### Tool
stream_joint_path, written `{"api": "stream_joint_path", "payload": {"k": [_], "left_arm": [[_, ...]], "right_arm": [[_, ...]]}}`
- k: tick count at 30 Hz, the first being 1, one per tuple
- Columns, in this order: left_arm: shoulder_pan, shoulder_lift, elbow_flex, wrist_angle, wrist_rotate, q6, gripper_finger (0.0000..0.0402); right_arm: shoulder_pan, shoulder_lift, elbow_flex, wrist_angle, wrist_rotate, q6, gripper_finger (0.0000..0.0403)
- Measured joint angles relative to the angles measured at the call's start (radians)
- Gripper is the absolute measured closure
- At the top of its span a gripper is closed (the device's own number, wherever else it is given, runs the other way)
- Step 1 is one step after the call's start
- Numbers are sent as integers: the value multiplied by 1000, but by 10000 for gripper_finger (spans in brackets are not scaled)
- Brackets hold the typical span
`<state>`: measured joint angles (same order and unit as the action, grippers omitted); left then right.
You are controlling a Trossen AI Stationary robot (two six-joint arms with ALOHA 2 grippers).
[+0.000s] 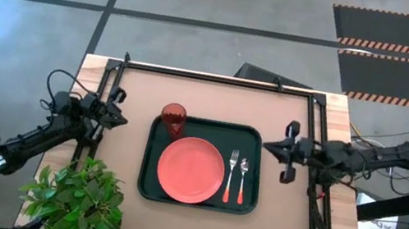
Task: Pick and place plate/cup/fork/spoon on tray
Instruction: Return to Home Position
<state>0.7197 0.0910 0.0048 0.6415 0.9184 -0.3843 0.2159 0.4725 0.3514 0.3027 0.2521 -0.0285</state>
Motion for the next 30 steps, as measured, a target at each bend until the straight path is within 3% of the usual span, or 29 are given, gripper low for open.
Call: {"api": "stream_joint_path", "payload": {"k": [5, 9, 15, 20, 30], "left_arm": [[0, 0, 0, 0, 0, 0, 402], [0, 0, 0, 0, 23, 0, 402], [0, 0, 0, -19, 50, 2, 402], [0, 0, 0, -159, 50, 37, 402], [-1, 4, 0, -158, 41, 110, 402]], "right_arm": [[0, -119, -230, 274, -103, -15, 394], [0, -197, -332, 294, -191, 3, 394], [0, -309, -333, 11, -253, 84, 394], [0, -436, -336, -170, -253, 88, 394], [0, -472, -337, -290, -229, 79, 394]]}}
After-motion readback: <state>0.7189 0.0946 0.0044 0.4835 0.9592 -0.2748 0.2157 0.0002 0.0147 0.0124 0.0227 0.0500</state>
